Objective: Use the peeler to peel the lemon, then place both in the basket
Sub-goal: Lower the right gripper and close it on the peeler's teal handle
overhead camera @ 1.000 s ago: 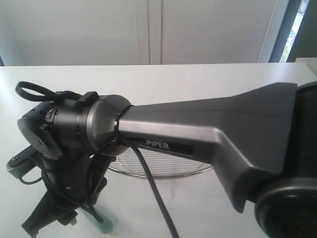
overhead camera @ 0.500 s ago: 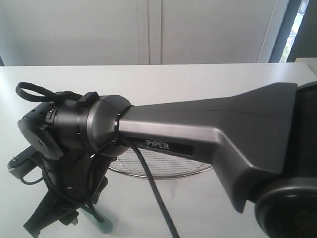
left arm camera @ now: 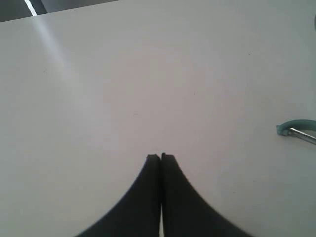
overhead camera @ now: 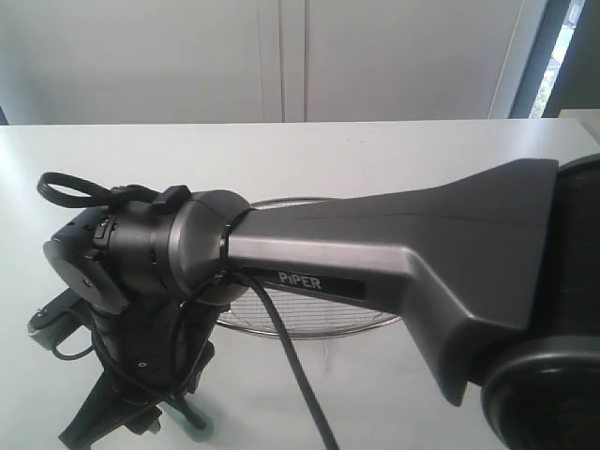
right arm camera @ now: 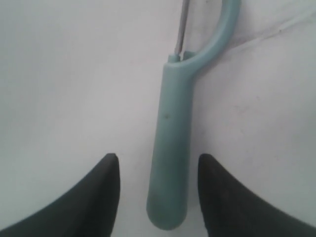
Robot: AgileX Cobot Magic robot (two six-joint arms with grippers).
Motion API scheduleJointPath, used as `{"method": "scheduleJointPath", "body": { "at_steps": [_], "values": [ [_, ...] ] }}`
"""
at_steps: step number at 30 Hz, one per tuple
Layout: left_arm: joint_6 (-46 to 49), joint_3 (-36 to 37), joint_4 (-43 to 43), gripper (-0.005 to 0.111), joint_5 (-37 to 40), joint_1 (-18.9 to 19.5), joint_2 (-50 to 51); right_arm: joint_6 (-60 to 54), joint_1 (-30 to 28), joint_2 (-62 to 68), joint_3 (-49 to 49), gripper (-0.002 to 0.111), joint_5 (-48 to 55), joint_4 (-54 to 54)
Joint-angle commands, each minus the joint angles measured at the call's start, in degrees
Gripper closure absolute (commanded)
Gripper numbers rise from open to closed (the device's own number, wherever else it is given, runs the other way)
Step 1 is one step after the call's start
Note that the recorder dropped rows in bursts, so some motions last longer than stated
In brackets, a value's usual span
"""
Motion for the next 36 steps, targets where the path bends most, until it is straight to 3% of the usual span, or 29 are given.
{"method": "scheduleJointPath", "body": {
  "at_steps": [1, 36],
  "values": [
    [0.2, 0.2, 0.1, 0.107, 0.2, -0.4, -0.2, 0.0, -0.1, 0.4, 0.3, 0.061, -0.6, -0.5],
    [0.2, 0.2, 0.1, 0.107, 0.2, -0.4, -0.2, 0.0, -0.1, 3.0, 0.3, 0.061, -1.3, -0.5]
  ]
}}
